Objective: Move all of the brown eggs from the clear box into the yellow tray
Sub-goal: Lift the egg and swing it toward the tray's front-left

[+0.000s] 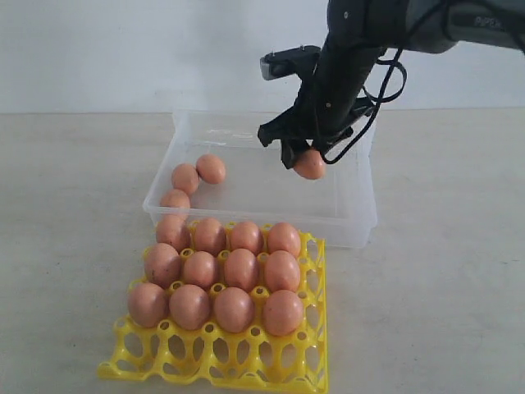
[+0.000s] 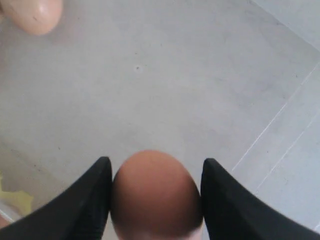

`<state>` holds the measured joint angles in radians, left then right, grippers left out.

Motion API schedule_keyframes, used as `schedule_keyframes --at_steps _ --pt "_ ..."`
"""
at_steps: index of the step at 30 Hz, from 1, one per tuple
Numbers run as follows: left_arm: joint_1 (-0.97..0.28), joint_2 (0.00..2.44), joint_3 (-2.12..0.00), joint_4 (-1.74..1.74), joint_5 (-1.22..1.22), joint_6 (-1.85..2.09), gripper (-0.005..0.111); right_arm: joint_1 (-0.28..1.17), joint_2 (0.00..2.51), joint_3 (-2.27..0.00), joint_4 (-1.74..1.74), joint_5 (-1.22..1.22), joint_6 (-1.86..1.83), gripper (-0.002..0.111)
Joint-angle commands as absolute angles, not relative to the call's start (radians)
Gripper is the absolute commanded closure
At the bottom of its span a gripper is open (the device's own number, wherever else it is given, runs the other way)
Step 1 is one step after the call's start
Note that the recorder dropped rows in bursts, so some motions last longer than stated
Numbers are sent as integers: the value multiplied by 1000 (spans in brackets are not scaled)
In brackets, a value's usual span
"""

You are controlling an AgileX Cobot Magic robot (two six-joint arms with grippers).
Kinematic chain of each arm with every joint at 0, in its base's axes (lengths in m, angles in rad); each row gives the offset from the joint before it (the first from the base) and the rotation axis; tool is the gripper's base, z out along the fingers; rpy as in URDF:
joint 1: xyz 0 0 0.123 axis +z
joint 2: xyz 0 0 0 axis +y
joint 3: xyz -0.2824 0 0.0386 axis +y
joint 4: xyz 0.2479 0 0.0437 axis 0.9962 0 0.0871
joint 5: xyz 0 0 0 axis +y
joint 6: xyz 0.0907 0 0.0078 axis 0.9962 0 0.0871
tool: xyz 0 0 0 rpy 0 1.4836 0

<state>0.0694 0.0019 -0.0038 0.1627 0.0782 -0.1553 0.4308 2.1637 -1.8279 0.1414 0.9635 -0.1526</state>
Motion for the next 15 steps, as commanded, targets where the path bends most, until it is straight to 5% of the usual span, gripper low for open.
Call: schedule_keyframes --at_steps 1,7,15 --pt "60 0 0 165 76 -160 85 461 1986 -1575 149 725 -137 109" --pt "60 0 0 165 76 -160 85 608 1555 -1002 283 -5 -52 109" --pt "60 0 0 165 76 -160 85 911 1483 -963 263 -186 42 109"
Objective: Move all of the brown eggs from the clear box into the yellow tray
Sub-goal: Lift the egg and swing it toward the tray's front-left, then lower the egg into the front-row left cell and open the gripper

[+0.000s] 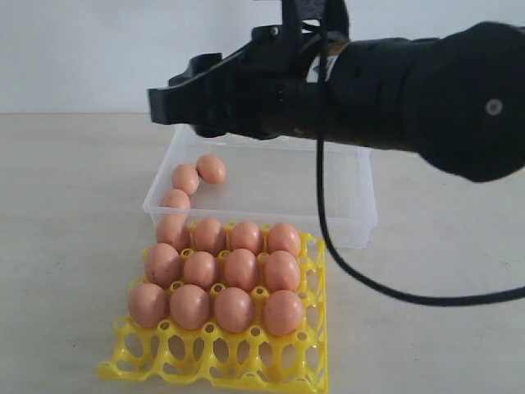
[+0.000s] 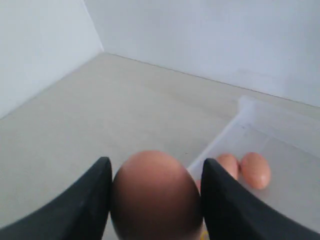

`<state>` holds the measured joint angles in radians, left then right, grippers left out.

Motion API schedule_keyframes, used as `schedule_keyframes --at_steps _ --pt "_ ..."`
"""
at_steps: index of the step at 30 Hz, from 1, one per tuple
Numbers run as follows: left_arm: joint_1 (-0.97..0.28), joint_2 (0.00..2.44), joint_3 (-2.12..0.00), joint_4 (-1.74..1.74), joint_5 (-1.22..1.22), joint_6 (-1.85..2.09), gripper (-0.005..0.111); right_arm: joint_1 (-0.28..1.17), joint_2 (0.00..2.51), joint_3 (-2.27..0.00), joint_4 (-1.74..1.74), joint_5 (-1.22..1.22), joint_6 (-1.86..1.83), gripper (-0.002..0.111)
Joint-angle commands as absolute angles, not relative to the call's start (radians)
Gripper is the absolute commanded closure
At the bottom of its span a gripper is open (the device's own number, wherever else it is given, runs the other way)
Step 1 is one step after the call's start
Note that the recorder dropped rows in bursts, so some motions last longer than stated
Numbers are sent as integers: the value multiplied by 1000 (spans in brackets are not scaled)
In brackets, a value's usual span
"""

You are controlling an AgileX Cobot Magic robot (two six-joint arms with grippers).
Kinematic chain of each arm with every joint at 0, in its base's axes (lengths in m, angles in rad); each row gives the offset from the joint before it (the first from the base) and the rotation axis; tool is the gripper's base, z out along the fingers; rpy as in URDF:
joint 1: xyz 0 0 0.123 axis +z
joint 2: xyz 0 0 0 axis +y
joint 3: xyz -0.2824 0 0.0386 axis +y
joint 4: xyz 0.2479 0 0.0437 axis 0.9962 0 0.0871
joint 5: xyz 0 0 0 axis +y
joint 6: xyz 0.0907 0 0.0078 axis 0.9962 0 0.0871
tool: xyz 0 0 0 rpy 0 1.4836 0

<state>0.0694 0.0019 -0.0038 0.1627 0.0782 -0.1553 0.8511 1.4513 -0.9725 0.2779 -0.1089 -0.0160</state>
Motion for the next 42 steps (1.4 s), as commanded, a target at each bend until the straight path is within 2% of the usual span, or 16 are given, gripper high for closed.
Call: schedule_keyframes --at_steps 1,6,10,14,17,29,42 --pt "60 0 0 165 76 -160 85 922 1502 -963 236 -202 76 109" --pt "60 0 0 165 76 -160 85 928 1610 -963 -141 -302 537 109" --pt "60 0 0 165 76 -160 85 928 1731 -963 -595 -601 1038 109" --pt "60 0 0 165 76 -160 85 928 1829 -963 -715 -829 1185 109" --pt "60 0 0 165 76 -160 85 928 1864 -963 -711 -811 1190 109" --pt "60 0 0 165 76 -160 85 928 1886 -963 -800 -442 1164 109" --pt "60 0 0 165 76 -160 85 928 1932 -963 -851 -443 1169 109"
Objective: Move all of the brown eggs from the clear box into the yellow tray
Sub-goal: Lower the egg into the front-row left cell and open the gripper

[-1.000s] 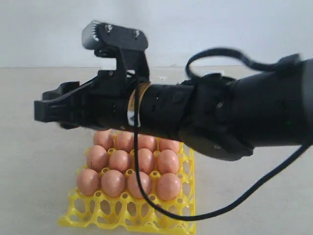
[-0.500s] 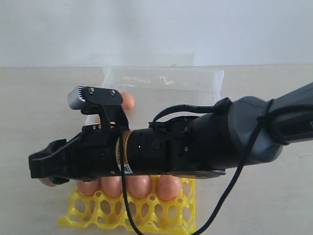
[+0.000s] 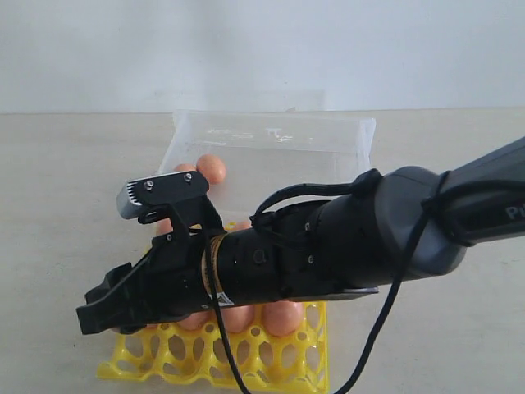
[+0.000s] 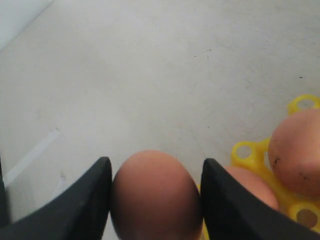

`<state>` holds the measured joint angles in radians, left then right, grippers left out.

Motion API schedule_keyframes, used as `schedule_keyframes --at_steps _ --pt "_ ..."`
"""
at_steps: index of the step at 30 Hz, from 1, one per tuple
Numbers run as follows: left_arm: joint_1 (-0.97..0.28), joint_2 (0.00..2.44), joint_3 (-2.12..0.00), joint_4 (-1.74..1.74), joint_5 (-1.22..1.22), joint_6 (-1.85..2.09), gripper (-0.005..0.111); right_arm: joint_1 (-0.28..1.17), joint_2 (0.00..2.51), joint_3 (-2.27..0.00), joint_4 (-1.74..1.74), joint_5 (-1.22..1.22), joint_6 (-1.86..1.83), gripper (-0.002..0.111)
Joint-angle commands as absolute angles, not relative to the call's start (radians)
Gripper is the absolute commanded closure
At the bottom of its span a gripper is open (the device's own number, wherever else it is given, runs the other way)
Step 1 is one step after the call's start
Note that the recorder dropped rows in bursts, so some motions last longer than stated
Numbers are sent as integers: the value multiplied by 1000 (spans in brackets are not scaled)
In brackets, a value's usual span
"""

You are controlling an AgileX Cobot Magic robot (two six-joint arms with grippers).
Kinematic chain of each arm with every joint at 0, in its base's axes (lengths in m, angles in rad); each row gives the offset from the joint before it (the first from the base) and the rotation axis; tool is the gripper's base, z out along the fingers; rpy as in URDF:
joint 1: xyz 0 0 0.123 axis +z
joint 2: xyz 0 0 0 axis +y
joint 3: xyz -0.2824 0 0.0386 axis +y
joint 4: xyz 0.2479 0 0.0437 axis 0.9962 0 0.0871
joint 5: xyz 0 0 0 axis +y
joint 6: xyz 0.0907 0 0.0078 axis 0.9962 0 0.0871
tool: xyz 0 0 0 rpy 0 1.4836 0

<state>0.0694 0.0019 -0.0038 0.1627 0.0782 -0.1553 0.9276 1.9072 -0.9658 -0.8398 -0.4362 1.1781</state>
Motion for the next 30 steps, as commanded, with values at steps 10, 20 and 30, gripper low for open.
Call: schedule_keyframes --at_steps 10,20,30 --pt "60 0 0 165 76 -160 85 928 1947 -963 -902 -450 1169 109" --pt "60 0 0 165 76 -160 85 928 1947 -963 -984 -438 1169 107" --pt "60 0 0 165 76 -160 85 928 1947 -963 -984 -434 1138 52"
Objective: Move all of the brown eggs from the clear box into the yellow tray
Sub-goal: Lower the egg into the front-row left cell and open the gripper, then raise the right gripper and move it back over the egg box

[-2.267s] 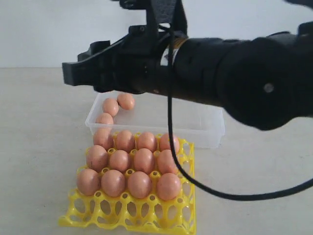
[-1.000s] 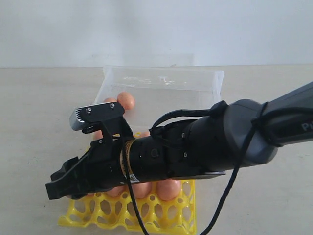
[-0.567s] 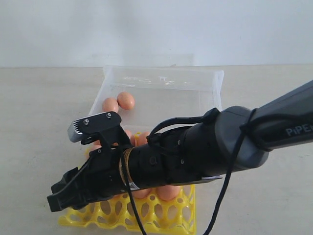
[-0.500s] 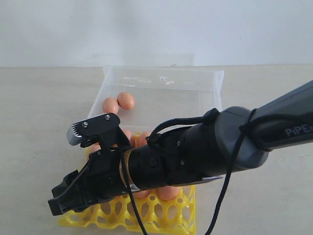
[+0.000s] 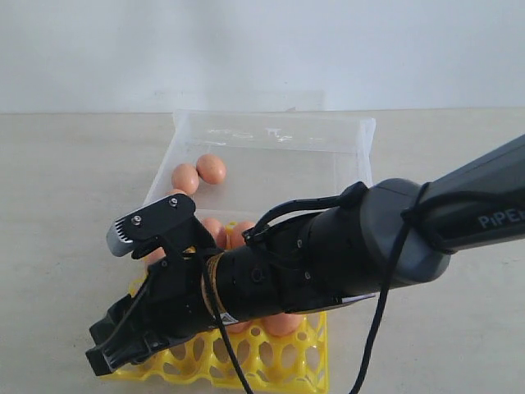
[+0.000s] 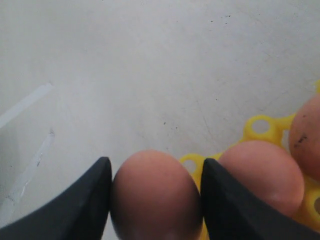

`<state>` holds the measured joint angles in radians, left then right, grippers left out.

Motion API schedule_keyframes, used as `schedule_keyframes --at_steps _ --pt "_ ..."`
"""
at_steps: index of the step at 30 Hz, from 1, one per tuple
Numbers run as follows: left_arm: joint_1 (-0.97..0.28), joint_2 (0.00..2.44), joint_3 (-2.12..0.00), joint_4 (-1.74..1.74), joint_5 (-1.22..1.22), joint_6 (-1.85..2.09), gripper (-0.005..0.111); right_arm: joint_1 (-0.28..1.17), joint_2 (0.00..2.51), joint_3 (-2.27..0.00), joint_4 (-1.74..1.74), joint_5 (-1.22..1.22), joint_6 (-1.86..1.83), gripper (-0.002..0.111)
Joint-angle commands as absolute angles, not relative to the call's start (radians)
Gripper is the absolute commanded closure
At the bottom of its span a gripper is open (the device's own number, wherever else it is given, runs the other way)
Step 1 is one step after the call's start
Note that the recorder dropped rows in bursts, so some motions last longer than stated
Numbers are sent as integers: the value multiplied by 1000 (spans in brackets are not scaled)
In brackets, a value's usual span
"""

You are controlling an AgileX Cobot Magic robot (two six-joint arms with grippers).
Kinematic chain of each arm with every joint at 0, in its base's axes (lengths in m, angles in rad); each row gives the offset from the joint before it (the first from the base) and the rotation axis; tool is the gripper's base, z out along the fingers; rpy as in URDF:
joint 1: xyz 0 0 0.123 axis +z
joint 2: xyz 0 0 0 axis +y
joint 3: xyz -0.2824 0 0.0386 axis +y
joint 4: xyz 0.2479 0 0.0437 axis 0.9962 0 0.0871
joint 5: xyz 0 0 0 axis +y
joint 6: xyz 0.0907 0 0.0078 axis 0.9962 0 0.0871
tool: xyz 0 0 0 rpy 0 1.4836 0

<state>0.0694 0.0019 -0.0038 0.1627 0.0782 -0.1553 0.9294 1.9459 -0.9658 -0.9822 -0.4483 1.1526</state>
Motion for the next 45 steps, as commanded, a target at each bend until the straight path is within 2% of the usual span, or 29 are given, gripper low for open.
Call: schedule_keyframes --at_steps 1,18,21,23,25,26,28,32,37,39,41,43,45 --pt "60 0 0 165 76 -160 85 928 1947 -963 -984 -434 1138 52" --pt "60 0 0 165 76 -160 85 928 1897 -963 -977 -505 1161 52" --pt "60 0 0 165 76 -160 85 928 1837 -984 -977 -507 1153 67" --pt "60 0 0 165 76 -160 85 928 1789 -1012 -977 -498 1117 83" --pt "60 0 0 165 76 -160 85 928 1745 -1054 -977 -489 1029 104" --pt "60 0 0 165 76 -160 85 928 1731 -1075 -976 -484 992 108" --pt "60 0 0 165 76 -160 85 928 1707 -1137 -976 -448 917 108" --pt "60 0 0 165 76 -160 85 928 1710 -1283 -976 -159 899 108" --pt "60 0 0 165 76 -160 85 924 1814 -1537 -866 611 819 108" --pt "60 0 0 165 76 -160 85 899 1870 -1646 -639 759 552 108" --pt "60 0 0 165 76 -160 85 848 1940 -1778 -216 883 224 108" --pt "60 0 0 165 76 -160 85 778 2018 -1905 136 1013 60 108" --pt "60 0 0 165 76 -160 85 724 2104 -2002 269 1086 20 108"
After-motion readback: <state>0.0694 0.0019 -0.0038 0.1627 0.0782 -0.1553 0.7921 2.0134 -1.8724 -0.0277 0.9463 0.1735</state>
